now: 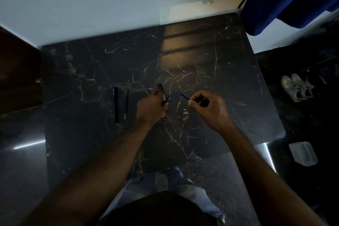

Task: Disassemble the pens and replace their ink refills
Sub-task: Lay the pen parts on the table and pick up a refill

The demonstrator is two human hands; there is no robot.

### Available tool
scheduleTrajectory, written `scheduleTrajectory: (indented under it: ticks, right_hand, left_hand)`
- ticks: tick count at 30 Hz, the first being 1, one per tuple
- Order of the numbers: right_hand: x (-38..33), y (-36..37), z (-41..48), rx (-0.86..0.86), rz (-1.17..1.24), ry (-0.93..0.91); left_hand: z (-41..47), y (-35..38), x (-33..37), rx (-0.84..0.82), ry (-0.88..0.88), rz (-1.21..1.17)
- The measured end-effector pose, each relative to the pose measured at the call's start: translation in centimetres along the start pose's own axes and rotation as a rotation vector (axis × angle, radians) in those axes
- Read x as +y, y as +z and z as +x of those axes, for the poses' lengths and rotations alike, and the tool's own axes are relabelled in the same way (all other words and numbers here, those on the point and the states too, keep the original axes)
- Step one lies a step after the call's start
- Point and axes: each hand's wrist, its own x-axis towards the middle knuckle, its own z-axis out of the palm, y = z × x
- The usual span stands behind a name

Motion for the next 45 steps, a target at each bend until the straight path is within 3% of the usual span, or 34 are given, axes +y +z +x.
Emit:
scheduleTrajectory:
  ticks: [19,22,24,26,30,34,37,42,45]
  right_hand:
    - [0.8,0.0,0.2,-0.005,-0.045,-0.013]
    - [0.7,0.0,0.2,0.007,-0.036,-0.005]
    - [0.3,0.2,0.4,0.031,-0.010,-0.010]
    - [-0.3,0.4,0.9,0.040,0.028,-0.017]
    - [-1.7,0.5,1.7,0.022,0.104,-0.018]
    - [-1.6,0.4,1.8,0.030,0.122,0.020]
    - [-0.2,0.2,1.1,0.026,0.078,0.063]
    - [1.6,0.0,-0.8,0.025,0.060,0.134]
    - [2.1,-0.1,-1.5,0.035,0.052,0.153]
  left_hand:
    - [-0.4,-0.4,0.1,0.011,-0.004,-0.074]
    - [-0.3,-1.6,1.2,0.014,-0.088,-0.410]
    - [0.2,-3.1,2.4,-0.135,-0.215,-0.906]
    - [0.6,-4.8,3.5,-0.271,-0.230,-1.283]
    - [1.7,-6.1,4.3,-0.198,-0.158,-1.338]
    - [5.2,-7.8,2.3,-0.009,-0.356,-1.436]
    - [8.4,-8.2,0.4,0.058,-0.445,-1.273]
    - [9.8,-4.1,2.4,-0.147,-0.312,-0.765]
    - [10.2,-1.8,3.3,-0.182,-0.300,-0.562]
